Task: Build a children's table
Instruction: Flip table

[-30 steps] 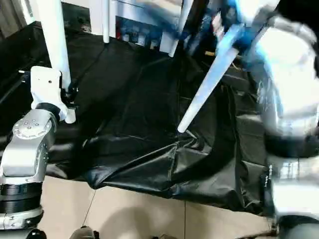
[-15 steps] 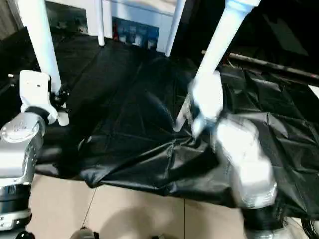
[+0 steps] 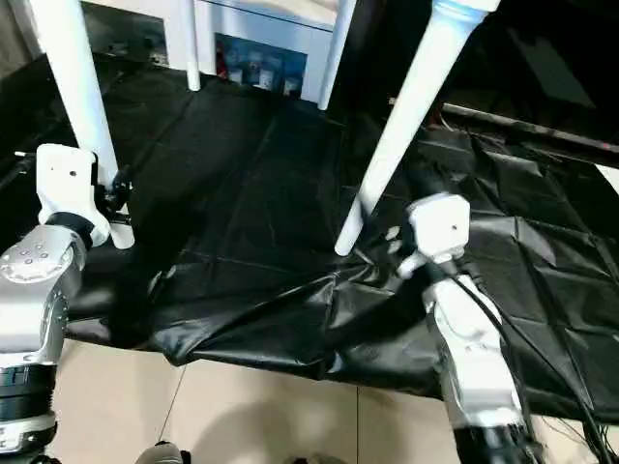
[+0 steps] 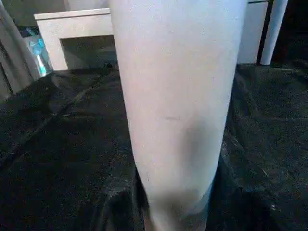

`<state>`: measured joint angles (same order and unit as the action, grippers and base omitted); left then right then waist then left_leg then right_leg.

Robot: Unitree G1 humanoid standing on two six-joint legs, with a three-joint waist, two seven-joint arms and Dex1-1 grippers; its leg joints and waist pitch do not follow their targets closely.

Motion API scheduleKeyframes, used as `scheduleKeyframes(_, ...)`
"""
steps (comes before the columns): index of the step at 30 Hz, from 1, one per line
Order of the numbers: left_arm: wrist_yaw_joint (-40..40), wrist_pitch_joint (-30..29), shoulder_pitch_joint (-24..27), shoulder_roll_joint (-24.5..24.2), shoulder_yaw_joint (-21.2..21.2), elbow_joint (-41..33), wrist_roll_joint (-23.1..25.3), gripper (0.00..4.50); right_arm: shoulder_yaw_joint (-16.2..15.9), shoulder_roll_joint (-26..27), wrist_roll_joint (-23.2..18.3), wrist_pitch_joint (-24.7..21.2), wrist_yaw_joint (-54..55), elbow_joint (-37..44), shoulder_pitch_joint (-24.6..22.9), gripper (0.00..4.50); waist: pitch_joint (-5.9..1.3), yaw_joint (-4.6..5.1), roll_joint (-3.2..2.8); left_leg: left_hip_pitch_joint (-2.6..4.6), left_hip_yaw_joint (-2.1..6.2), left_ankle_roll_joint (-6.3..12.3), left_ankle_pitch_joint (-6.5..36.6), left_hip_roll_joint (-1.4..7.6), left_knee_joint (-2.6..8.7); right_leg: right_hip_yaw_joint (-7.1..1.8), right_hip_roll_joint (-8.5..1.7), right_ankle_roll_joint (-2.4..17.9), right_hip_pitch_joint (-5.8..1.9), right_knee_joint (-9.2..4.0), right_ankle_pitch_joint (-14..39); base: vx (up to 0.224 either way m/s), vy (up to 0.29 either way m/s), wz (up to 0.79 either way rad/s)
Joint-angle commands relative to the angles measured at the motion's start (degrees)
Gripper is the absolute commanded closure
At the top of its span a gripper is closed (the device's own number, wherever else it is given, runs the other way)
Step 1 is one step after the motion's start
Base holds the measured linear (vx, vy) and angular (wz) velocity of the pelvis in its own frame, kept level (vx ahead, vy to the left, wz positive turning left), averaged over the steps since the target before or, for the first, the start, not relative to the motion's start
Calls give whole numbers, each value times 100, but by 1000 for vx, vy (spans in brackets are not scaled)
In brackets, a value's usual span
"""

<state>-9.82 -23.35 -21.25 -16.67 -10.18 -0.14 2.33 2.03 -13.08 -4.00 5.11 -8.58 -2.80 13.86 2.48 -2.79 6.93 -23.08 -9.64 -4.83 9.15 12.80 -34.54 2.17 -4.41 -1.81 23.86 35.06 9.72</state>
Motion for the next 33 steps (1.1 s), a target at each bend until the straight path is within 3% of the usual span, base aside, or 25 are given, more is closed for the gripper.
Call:
scheduleKeyframes(1, -104, 122, 27, -77, 305, -37, 173, 291, 120, 46, 10, -232, 123, -343, 196, 0, -333, 22, -220, 200, 2, -387, 2309, -9, 473, -118, -144, 491, -126, -425, 1565, 0, 0, 0)
scheduleKeyframes(6, -97, 127, 62, -80, 351, -29, 173, 291, -33, 264, -104, -275, -180, -2043, 1287, 0, -352, 67, -256, 202, -2, -391, 2220, -11, 462, -109, -141, 679, -137, -388, 1262, 0, 0, 0)
scheduleKeyframes(7, -96, 127, 62, -79, 353, -28, 173, 291, -30, 269, -108, -272, -183, -2094, 1324, 29, -353, 79, -250, 195, -11, -384, 2156, -11, 454, -113, -141, 721, -139, -367, 1158, 0, 0, 0)
scheduleKeyframes(9, -102, 124, 82, -91, 356, -35, 168, 291, 113, 390, -295, -374, -224, -2586, 1750, 29, -360, 52, -237, 201, -21, -368, 1994, -3, 450, -112, -145, 758, -153, -352, 984, 0, 0, 0)
scheduleKeyframes(11, -99, 118, 97, -101, 359, -51, 160, 291, 155, 436, -394, -441, -302, -2649, 1836, 48, -368, 37, -249, 204, -29, -355, 1824, -3, 445, -109, -144, 789, -168, -329, 816, 0, 0, 0)
scheduleKeyframes(12, -82, 116, 120, -111, 363, -73, 145, 291, 133, 473, -445, -444, -503, -2777, 1928, 63, -373, 26, -202, 195, -32, -331, 1708, 2, 442, -108, -146, 792, -189, -308, 720, 0, 0, 0)
scheduleKeyframes(16, -69, 110, 174, -112, 362, -124, 140, 291, -15, 496, -427, -317, -865, -2866, 1931, 95, -370, 8, -206, 191, -42, -319, 1576, 4, 445, -109, -153, 827, -205, -298, 641, 0, 0, 0)
scheduleKeyframes(25, -53, 124, 202, -90, 417, -121, 129, 291, -121, 547, -556, -228, -1335, -2762, 1802, 163, -363, 27, -212, 197, -30, -343, 1871, 8, 459, -108, -157, 803, -183, -342, 1034, 0, 0, 0)
scheduleKeyframes(26, -63, 138, 198, -89, 439, -108, 127, 291, -133, 548, -589, -245, -1459, -2631, 1713, 177, -361, 23, -244, 200, -24, -351, 1877, 9, 463, -107, -159, 806, -180, -338, 1027, 0, 0, 0)
scheduleKeyframes(29, -75, 159, 206, -97, 463, -98, 138, 291, -212, 534, -692, -397, -1682, -2271, 1499, 200, -364, 18, -232, 200, -26, -317, 1850, 11, 463, -109, -151, 804, -189, -343, 916, 0, 0, 0)
scheduleKeyframes(30, -73, 164, 213, -96, 470, -98, 144, 291, -305, 499, -744, -489, -1837, -2003, 1334, 205, -362, 7, -261, 201, -20, -320, 1863, 14, 471, -109, -154, 816, -187, -340, 917, 0, 0, 0)
scheduleKeyframes(32, -75, 168, 219, -98, 469, -98, 145, 291, -368, 473, -789, -543, -1947, -1839, 1234, 209, -353, -7, -245, 204, -21, -306, 1886, 18, 479, -109, -147, 801, -193, -354, 927, 0, 0, 0)
scheduleKeyframes(33, -86, 175, 228, -118, 461, -94, 148, 291, -471, 424, -864, -648, -2107, -1552, 1068, 234, -352, -3, -243, 201, -19, -313, 1933, 16, 482, -108, -150, 802, -187, -354, 999, 0, 0, 0)
